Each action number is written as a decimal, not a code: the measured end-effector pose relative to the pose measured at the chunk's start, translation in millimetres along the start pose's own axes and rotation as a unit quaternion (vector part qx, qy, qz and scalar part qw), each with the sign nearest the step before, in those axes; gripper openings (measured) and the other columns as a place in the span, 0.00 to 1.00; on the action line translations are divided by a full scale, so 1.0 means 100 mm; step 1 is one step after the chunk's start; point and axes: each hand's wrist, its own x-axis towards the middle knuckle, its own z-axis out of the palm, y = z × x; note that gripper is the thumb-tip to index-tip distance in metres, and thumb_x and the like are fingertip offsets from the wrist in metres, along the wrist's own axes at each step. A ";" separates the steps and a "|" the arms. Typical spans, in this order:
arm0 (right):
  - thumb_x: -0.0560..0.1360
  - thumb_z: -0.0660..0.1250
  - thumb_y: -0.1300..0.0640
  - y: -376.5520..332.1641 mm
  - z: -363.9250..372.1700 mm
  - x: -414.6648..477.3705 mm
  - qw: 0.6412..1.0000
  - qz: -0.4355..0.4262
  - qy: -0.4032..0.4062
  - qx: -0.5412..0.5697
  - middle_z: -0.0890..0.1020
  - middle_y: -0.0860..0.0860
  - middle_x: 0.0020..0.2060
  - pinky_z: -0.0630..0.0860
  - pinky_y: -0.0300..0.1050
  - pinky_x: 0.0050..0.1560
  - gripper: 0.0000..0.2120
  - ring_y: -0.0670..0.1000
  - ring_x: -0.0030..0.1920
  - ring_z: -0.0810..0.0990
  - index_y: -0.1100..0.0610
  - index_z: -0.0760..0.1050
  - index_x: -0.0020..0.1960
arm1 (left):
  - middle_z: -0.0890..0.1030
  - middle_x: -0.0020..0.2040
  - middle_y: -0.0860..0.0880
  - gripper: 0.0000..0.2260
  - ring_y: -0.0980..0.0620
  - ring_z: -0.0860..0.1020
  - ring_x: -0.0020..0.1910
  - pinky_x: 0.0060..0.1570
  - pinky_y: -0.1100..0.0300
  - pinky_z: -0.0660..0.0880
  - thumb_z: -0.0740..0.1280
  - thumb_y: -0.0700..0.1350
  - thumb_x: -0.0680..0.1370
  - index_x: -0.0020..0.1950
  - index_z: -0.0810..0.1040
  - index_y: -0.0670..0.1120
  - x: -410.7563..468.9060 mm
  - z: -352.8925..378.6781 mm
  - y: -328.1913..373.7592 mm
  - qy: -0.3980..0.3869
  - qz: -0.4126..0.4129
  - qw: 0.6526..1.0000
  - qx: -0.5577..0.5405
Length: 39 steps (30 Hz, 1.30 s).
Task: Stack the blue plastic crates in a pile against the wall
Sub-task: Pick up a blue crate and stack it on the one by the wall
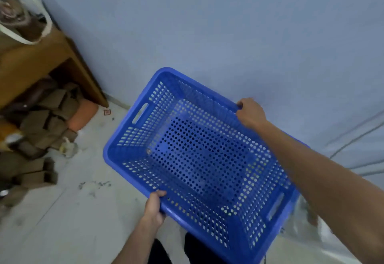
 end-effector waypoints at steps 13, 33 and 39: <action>0.81 0.62 0.52 0.45 0.95 1.49 0.993 -0.081 -0.082 -0.032 0.73 0.58 0.60 0.74 0.56 0.54 0.15 0.60 0.49 0.76 0.60 0.76 0.63 | 0.81 0.50 0.39 0.04 0.36 0.80 0.49 0.40 0.44 0.80 0.65 0.38 0.78 0.52 0.75 0.44 0.91 0.73 0.06 0.064 -0.076 0.995 0.003; 0.79 0.59 0.40 1.27 2.01 2.18 0.995 0.003 -0.101 0.003 0.73 0.54 0.62 0.72 0.51 0.48 0.20 0.54 0.46 0.74 0.46 0.73 0.67 | 0.60 0.79 0.36 0.21 0.40 0.62 0.76 0.73 0.51 0.60 0.54 0.33 0.84 0.77 0.54 0.31 1.92 1.14 -0.24 0.166 -0.062 0.984 0.000; 0.79 0.59 0.39 1.36 2.02 2.19 0.991 0.002 -0.137 -0.010 0.67 0.55 0.70 0.73 0.55 0.58 0.25 0.59 0.59 0.75 0.47 0.67 0.73 | 0.81 0.46 0.43 0.09 0.38 0.78 0.46 0.50 0.43 0.78 0.66 0.35 0.77 0.55 0.76 0.43 1.59 1.25 -0.19 0.094 -0.161 0.979 0.077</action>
